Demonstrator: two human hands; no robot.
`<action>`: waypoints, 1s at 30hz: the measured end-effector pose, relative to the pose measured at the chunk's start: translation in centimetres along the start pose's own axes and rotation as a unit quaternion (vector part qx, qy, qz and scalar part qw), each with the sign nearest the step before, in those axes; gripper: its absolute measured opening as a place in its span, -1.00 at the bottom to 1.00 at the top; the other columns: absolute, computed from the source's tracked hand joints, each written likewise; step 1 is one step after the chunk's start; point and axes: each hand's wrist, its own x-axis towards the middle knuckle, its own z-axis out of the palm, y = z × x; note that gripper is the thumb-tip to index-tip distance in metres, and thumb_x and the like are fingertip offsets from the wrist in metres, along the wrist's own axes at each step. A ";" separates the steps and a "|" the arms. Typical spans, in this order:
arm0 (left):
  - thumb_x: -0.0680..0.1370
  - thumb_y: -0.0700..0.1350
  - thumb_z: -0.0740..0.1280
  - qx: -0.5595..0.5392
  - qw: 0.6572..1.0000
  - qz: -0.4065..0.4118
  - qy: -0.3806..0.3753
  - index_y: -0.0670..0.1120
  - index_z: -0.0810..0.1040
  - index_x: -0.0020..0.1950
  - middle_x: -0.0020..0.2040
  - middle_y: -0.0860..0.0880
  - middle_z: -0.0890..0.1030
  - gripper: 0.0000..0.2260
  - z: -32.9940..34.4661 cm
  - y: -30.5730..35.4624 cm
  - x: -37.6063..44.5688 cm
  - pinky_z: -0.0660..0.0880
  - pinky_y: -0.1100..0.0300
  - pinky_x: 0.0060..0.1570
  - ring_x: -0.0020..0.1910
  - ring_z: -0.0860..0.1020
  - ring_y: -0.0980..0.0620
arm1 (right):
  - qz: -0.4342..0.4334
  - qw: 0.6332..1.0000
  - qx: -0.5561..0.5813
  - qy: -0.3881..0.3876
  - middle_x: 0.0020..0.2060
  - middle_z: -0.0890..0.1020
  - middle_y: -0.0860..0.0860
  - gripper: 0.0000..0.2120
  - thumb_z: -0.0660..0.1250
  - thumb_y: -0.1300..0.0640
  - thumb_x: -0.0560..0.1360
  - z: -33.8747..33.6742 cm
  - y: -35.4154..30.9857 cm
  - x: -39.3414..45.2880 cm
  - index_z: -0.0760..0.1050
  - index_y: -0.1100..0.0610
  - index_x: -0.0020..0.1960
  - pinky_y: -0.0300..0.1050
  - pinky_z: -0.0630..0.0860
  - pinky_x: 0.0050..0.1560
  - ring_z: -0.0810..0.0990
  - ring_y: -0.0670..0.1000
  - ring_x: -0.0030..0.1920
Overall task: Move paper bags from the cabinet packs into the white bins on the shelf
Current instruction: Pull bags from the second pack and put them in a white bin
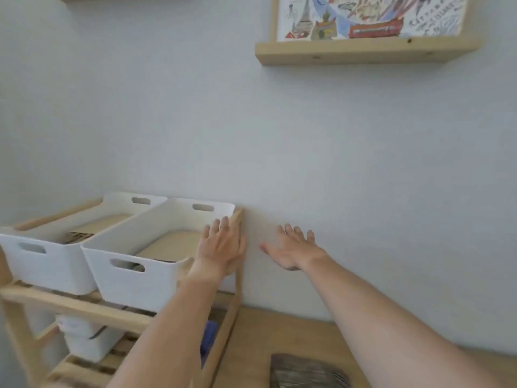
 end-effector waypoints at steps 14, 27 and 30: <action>0.60 0.10 0.00 -0.093 0.986 0.095 -0.102 -0.13 0.26 0.48 0.40 -0.11 0.41 -0.49 8.4 23.8 -21.9 0.31 -0.05 0.32 0.38 0.38 -0.14 | 0.122 0.990 0.020 -0.068 0.62 -0.13 0.10 -0.24 -0.07 -0.32 0.62 12.9 22.1 -23.3 -0.19 0.08 0.63 0.22 -0.23 0.54 -0.16 0.13 0.61; 0.62 0.07 0.12 -0.137 0.938 0.239 -0.212 -0.08 0.43 0.22 0.26 -0.04 0.49 -0.70 12.9 32.6 -40.0 0.41 0.07 0.22 0.25 0.50 -0.06 | 0.088 0.992 0.076 -0.052 0.42 0.30 0.14 -0.55 0.27 -0.08 0.57 25.2 29.5 -40.5 0.31 0.14 0.33 0.13 0.20 0.47 0.25 0.17 0.44; 0.58 0.08 0.17 -0.080 0.927 0.270 -0.249 -0.09 0.49 0.25 0.50 -0.15 0.31 -0.64 13.1 33.0 -42.3 0.29 0.01 0.39 0.43 0.34 -0.10 | 0.072 0.992 0.091 -0.052 0.35 0.34 0.07 -0.84 0.33 0.01 0.55 25.6 29.4 -42.9 0.41 0.09 -0.05 0.05 0.29 0.42 0.30 0.11 0.39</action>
